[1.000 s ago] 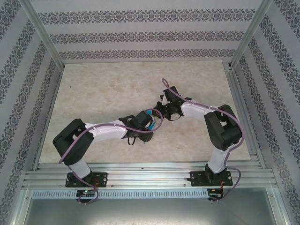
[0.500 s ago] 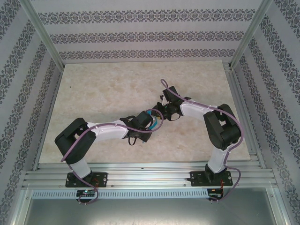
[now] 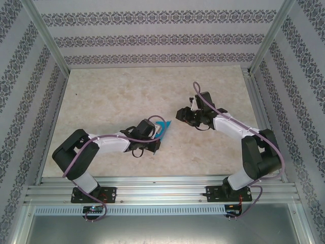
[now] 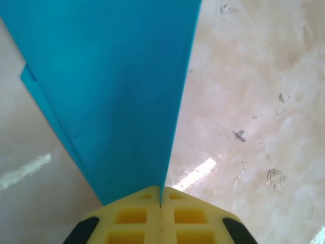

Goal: Fold a paper plane with a square sheet of paper (fold left side to right side)
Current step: Fold the wing for the fifth time at the center of the table.

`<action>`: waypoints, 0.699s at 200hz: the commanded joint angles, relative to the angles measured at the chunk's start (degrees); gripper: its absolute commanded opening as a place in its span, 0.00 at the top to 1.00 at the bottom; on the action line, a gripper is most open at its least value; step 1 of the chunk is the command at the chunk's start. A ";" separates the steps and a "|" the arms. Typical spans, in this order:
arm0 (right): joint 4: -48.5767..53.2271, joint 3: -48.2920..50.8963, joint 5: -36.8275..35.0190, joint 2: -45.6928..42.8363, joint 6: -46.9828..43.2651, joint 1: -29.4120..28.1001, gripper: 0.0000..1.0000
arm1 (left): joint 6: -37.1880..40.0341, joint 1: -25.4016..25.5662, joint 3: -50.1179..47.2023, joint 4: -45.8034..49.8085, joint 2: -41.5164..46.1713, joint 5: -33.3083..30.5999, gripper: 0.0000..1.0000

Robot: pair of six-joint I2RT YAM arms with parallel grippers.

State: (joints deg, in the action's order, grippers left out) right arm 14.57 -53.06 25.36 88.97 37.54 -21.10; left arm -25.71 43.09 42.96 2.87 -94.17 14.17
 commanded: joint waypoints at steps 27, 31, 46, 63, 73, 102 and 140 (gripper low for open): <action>-13.18 6.25 7.01 0.13 -0.76 -0.49 0.62 | -8.01 -5.57 -5.75 -17.16 0.68 13.19 0.99; -13.47 6.41 7.14 0.28 -0.80 -0.64 0.63 | -8.37 -5.92 -6.21 -18.01 0.66 13.64 0.99; -14.97 6.97 7.84 0.85 -1.15 -1.43 0.63 | -9.62 -7.19 -7.55 -20.50 0.59 15.29 0.99; -17.42 7.76 8.46 1.43 -1.02 -2.81 0.64 | -10.54 -8.44 -8.63 -22.19 0.65 16.59 1.00; -19.34 8.29 8.76 1.92 -0.47 -3.68 0.65 | -10.75 -8.91 -8.94 -22.55 0.57 17.16 1.00; -25.82 9.07 10.28 4.57 2.25 -6.72 0.67 | -11.53 -9.86 -9.23 -23.76 -0.21 19.06 1.00; -33.68 9.04 10.84 8.17 6.28 -9.97 0.69 | -12.55 -10.90 -9.67 -25.20 -1.27 20.11 1.00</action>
State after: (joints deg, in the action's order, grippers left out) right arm -10.09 -44.60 34.63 95.07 40.62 -29.47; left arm -36.86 33.36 34.11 -18.06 -94.39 32.25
